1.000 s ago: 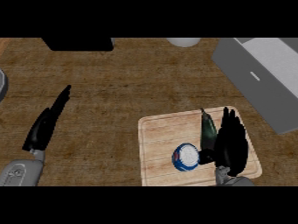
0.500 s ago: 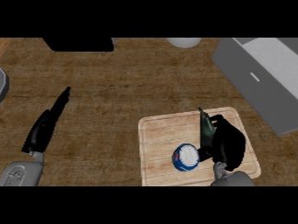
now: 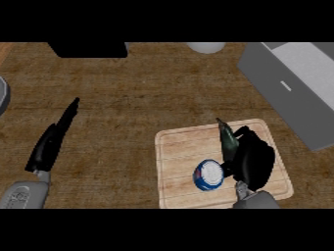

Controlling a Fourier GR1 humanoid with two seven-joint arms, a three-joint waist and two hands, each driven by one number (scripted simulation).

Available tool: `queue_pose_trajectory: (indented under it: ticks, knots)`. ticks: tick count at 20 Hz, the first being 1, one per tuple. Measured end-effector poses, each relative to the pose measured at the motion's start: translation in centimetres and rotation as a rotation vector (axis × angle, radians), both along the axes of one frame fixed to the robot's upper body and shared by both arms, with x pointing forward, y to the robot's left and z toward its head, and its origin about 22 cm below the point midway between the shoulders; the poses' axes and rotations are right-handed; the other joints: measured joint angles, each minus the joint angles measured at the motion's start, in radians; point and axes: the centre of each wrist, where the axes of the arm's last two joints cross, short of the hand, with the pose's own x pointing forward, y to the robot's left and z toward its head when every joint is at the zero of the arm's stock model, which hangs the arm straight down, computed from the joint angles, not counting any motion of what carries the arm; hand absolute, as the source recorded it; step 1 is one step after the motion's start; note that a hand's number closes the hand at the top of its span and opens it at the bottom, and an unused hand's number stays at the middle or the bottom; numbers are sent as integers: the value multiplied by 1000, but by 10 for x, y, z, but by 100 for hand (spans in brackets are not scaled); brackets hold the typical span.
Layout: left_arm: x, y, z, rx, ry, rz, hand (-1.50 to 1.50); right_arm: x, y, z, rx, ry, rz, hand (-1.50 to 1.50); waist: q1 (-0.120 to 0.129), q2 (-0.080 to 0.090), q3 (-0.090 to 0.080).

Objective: Pick the eggplant from the cutting board and place it in the cardboard box

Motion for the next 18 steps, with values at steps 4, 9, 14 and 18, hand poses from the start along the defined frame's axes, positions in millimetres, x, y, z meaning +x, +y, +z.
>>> queue_pose_trajectory:
  ticks: [4, 9, 14, 18]
  knots:
    - [4, -6, 1, -3, -3, -2, 0, 18, 4, 18, -52, -20, -41, 150, 5, 4, 1]
    - [13, -14, 11, -1, -31, -57, 0, 89, -23, 55, -60, 53, -173, 150, 64, 37, 5]
    - [18, -24, 16, 0, -40, -102, 0, 147, -50, 107, -99, 88, -266, 150, 106, 51, 6]
    - [21, -29, 17, 0, -42, -112, 0, 181, -63, 149, -172, 76, -333, 150, 117, 52, 5]
